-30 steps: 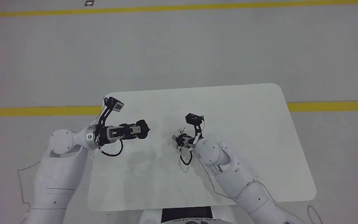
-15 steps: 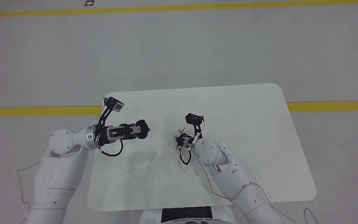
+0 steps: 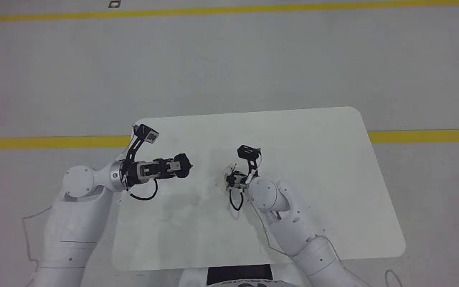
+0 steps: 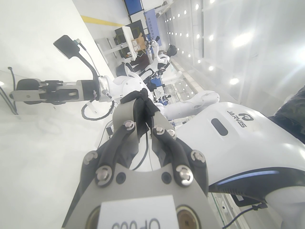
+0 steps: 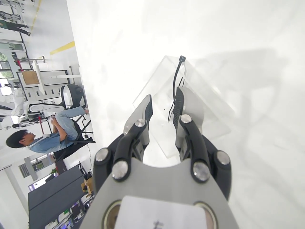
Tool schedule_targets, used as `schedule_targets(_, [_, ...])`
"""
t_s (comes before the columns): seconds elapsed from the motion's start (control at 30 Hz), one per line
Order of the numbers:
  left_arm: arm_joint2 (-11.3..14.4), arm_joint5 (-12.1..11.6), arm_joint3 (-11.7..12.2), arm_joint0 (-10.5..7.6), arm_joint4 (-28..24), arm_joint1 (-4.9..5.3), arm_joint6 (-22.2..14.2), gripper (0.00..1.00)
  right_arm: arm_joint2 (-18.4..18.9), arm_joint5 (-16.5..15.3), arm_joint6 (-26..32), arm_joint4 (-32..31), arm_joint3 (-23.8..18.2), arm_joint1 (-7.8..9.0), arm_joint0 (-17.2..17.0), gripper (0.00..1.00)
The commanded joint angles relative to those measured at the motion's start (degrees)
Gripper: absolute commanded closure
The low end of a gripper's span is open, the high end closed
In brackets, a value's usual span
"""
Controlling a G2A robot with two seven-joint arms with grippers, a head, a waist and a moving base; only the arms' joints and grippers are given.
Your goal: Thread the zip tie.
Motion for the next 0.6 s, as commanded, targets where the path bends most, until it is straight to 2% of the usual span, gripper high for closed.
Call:
schedule_targets(0.0, [0.00,0.00,0.00,0.00,0.00,0.00,0.00,1.00,0.31,0.00,0.29,-0.54,0.21,-0.38,0.01,0.80])
schedule_targets(0.57, [0.00,0.00,0.00,0.00,0.00,0.00,0.00,1.00,2.75,0.00,1.61,-4.79,3.37,-3.80,0.51,0.81])
